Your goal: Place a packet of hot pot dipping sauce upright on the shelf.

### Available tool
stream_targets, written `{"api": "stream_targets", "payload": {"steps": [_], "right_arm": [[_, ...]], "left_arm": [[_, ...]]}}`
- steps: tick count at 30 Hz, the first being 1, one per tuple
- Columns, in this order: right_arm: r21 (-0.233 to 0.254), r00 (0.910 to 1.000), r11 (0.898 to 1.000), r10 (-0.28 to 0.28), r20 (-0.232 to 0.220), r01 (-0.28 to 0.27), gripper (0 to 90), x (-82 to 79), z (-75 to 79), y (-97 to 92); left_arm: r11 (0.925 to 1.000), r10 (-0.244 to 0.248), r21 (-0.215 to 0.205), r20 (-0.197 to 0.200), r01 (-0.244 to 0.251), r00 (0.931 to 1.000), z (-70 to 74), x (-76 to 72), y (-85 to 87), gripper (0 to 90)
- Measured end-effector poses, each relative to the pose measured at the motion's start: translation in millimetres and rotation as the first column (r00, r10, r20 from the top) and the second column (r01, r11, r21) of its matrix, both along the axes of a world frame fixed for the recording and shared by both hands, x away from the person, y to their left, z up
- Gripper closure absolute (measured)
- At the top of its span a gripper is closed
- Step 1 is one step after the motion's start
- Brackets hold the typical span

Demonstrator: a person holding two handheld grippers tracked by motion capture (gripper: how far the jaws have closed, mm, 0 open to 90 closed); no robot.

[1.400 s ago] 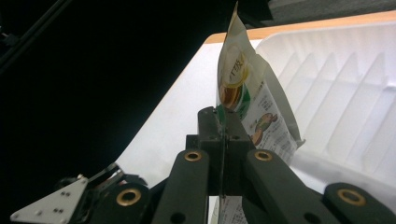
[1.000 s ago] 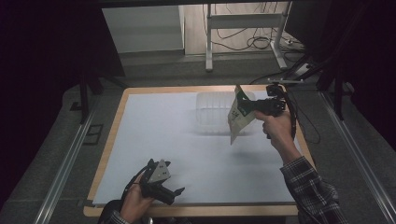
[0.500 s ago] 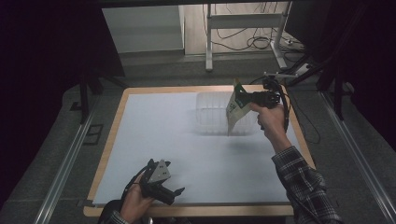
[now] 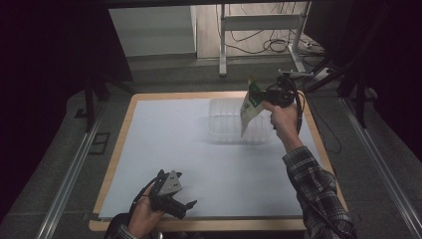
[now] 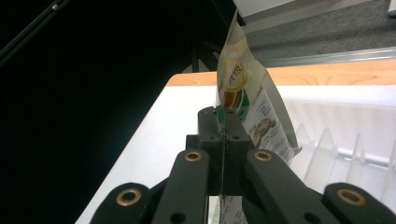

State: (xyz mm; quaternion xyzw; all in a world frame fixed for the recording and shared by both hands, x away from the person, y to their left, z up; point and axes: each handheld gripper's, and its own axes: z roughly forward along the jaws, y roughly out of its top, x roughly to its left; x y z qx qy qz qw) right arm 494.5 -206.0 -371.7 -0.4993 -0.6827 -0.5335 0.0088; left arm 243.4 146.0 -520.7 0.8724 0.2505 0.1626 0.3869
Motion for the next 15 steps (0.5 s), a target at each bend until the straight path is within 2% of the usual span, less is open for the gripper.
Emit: {"api": "stream_targets", "payload": {"steps": [15], "right_arm": [[-0.017, 0.9981, 0.998, -0.061, 0.013, 0.061, 89.1, 19.7, -1.1, 3.6]], "left_arm": [[0.9999, -0.004, 0.012, 0.001, 0.004, 1.0000, -0.4, -0.4, -1.2, 0.0]]}}
